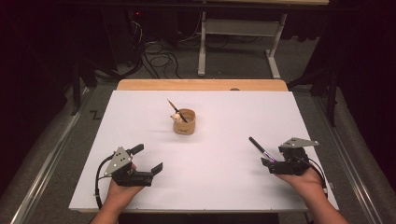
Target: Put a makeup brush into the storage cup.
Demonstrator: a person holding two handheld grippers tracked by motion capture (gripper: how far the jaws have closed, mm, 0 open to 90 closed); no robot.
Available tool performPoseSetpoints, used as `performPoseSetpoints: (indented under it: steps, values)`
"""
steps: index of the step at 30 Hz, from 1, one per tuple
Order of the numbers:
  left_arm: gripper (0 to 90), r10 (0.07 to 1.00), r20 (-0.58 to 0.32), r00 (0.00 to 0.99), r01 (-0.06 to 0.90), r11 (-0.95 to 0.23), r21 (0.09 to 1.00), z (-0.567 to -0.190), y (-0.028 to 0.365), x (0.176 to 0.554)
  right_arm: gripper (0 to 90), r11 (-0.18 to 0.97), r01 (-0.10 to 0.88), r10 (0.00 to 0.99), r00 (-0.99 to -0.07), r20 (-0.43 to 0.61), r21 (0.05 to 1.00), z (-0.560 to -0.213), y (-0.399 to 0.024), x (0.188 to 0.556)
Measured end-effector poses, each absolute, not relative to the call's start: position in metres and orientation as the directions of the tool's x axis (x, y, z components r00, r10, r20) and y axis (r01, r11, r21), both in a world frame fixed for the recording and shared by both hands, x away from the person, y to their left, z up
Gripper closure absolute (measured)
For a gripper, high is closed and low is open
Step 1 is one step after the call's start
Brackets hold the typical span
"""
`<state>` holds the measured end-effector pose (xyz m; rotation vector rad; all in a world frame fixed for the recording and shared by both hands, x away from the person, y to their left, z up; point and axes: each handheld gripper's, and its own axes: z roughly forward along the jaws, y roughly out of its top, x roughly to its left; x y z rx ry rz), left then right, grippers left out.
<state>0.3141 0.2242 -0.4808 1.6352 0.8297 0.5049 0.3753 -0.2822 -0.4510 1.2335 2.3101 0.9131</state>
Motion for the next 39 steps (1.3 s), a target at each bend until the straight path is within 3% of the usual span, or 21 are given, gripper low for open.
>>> performPoseSetpoints:
  steps: [11,20,27,39]
  values:
    - [0.3,0.745,-0.098,0.66,0.233,-0.078,0.969,-0.477,0.222,0.312,28.7,0.468,0.606,0.816,-0.575,-0.051,0.643,-0.458,-0.272,0.388]
    - [0.3,0.745,-0.096,0.66,0.239,-0.088,0.967,-0.478,0.221,0.312,43.1,0.472,0.617,0.809,-0.587,-0.031,0.63,-0.46,-0.276,0.398]
    - [0.3,0.745,-0.096,0.661,0.239,-0.088,0.967,-0.478,0.222,0.312,59.5,0.505,0.623,0.782,-0.623,-0.011,0.598,-0.461,-0.276,0.404]
    - [0.3,0.744,-0.098,0.661,0.238,-0.084,0.968,-0.478,0.222,0.312,63.8,0.522,0.655,0.779,-0.627,0.008,0.547,-0.454,-0.273,0.414]
